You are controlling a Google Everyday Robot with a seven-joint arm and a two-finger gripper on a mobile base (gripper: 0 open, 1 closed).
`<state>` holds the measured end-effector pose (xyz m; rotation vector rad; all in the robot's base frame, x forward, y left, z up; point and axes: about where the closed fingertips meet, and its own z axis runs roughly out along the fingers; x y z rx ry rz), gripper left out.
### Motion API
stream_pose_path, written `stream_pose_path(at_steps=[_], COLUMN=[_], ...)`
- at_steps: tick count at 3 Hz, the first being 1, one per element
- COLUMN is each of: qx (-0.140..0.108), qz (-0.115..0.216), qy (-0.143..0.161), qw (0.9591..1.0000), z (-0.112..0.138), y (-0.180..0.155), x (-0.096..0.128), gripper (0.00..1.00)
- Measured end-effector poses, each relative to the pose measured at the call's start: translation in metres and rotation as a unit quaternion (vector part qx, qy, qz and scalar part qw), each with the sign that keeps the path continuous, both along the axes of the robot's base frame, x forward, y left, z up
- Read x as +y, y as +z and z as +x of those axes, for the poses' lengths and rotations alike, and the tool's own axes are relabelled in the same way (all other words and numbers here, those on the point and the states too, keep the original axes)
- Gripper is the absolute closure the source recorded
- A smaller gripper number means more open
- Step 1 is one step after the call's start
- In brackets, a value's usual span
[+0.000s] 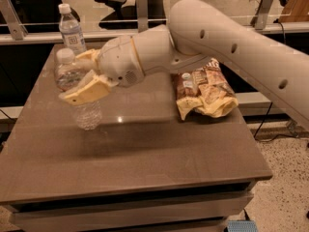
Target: Move water bottle near brown chip bag
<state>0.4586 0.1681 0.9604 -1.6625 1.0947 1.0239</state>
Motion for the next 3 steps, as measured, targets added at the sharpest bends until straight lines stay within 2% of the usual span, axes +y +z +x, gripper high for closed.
stream_pose_path(at_steps=[1, 2, 3], qx=[-0.015, -0.015, -0.033], qz=[0.016, 0.016, 0.026], qy=[-0.082, -0.082, -0.078], qw=[0.9964, 0.9964, 0.9961], z=[0.0551, 0.055, 0.061], y=[0.0266, 0.0267, 0.0339], x=[-0.0498, -0.0497, -0.0449], gripper=[1.0, 1.0, 1.0])
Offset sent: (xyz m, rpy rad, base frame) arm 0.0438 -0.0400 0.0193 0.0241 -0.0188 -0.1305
